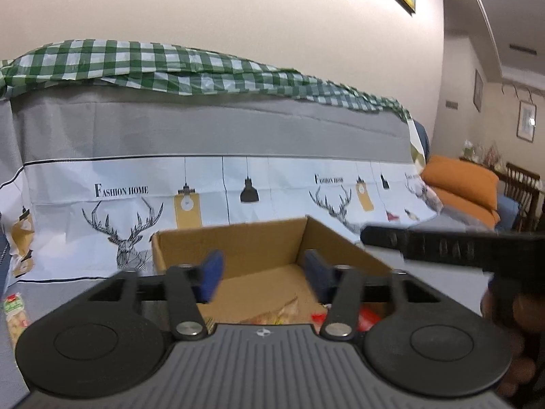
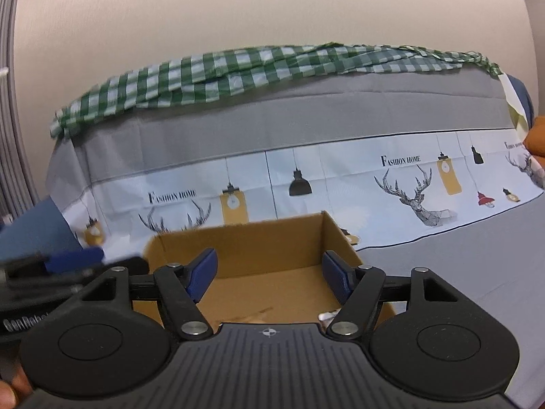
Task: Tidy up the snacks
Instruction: 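Move both open tools back toward the remaining snacks on the cushion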
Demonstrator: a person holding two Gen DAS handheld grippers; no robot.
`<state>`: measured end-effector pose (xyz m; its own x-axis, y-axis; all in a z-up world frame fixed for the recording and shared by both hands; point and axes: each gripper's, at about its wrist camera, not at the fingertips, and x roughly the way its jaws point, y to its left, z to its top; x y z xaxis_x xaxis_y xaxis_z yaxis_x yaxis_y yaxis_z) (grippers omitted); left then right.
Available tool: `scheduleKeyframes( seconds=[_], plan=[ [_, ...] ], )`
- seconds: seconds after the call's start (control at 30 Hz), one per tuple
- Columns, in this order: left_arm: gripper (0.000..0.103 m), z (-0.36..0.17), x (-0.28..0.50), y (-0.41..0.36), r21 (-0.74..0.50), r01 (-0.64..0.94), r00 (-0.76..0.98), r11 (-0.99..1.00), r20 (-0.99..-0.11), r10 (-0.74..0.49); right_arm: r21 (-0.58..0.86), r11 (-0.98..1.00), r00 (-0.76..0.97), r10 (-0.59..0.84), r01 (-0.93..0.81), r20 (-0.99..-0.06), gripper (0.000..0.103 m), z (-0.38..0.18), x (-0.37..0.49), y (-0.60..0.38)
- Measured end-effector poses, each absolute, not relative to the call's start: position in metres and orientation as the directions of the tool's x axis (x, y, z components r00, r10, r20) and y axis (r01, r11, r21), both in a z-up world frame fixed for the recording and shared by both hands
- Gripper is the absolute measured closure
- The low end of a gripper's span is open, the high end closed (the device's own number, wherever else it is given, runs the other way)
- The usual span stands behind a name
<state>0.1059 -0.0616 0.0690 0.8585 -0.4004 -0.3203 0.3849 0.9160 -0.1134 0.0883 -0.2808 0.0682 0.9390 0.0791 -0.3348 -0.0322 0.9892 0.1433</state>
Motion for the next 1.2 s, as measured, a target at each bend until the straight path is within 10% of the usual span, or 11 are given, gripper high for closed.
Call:
scheduleKeyframes(
  seconds=[0.27, 0.83, 1.2],
  plan=[
    [0.068, 0.070, 0.067, -0.038, -0.060, 0.391, 0.857, 0.918, -0.339, -0.387, 0.230, 0.971, 0.946, 0.137, -0.069, -0.293, 0.062, 0.072, 0.073, -0.254],
    [0.068, 0.072, 0.056, 0.037, -0.141, 0.187, 0.858, 0.972, -0.458, -0.232, 0.212, 0.945, 0.906, 0.305, -0.250, -0.293, 0.062, 0.070, 0.055, -0.167],
    [0.068, 0.091, 0.128, 0.103, -0.145, -0.022, 0.928, 0.989, -0.371, -0.034, 0.217, 0.916, 0.859, 0.394, -0.338, -0.326, 0.062, 0.055, 0.065, -0.112]
  ],
)
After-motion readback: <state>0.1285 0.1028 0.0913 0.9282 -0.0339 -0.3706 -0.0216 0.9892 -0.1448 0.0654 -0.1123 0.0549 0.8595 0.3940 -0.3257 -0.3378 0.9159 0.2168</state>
